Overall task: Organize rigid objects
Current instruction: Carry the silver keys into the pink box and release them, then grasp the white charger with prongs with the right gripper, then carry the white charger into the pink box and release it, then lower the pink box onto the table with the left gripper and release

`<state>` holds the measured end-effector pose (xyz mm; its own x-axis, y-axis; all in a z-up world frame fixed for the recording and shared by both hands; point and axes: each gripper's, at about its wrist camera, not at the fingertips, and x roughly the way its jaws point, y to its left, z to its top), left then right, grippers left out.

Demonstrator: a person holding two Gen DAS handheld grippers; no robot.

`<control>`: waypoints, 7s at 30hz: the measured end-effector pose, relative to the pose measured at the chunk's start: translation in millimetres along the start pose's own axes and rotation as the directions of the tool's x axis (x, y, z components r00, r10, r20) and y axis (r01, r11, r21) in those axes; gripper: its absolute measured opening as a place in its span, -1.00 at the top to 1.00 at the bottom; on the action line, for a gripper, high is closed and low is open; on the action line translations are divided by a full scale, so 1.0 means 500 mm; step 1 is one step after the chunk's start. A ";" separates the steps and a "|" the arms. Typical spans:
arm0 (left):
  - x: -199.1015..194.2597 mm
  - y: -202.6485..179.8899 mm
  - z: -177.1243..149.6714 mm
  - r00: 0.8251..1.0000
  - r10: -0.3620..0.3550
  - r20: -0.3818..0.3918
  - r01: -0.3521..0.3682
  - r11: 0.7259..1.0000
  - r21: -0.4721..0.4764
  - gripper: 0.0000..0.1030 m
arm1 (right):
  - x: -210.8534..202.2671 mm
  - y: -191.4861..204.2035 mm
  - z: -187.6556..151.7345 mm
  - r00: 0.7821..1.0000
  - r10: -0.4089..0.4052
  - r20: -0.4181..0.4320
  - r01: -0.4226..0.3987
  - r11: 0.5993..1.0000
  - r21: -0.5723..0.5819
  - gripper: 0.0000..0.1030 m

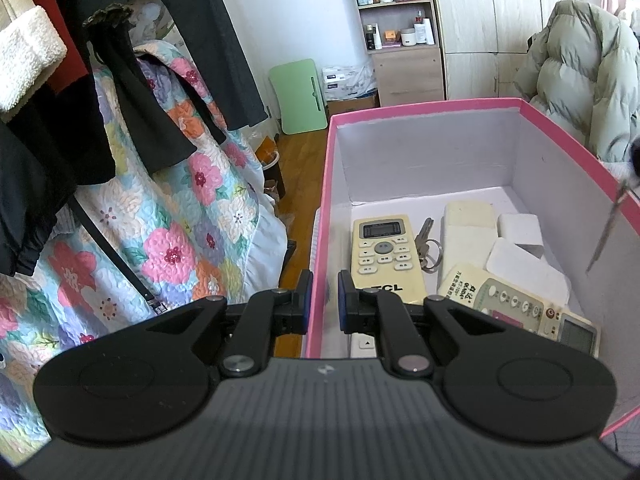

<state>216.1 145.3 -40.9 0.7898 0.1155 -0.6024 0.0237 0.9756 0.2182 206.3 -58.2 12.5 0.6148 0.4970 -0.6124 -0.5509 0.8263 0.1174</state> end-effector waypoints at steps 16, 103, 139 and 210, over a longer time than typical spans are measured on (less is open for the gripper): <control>0.000 0.006 0.002 1.000 -0.012 -0.002 0.012 1.000 -0.011 0.80 | 0.078 -0.023 0.005 0.996 -0.093 -0.015 0.093 0.995 0.031 0.26; -0.006 0.005 0.001 0.999 -0.011 0.037 0.012 1.000 -0.011 0.78 | -0.073 -0.127 -0.047 0.935 -0.352 -0.034 0.353 0.927 0.124 -0.17; -0.003 0.014 -0.006 0.998 -0.041 0.051 0.043 0.998 -0.038 0.78 | 0.303 -0.007 0.070 0.939 0.024 -0.343 -0.004 0.998 0.060 -0.29; -0.337 -0.164 -0.101 0.989 -0.133 0.063 0.140 0.983 -0.121 -0.70 | -0.327 0.006 -0.256 0.899 -0.407 0.161 0.328 0.871 0.367 -0.98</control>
<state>50.3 55.2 4.0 0.8164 -0.0272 -0.5769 0.0598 0.9975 0.0377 31.8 -170.9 13.1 0.8676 0.1536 -0.4730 -0.0710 0.9796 0.1878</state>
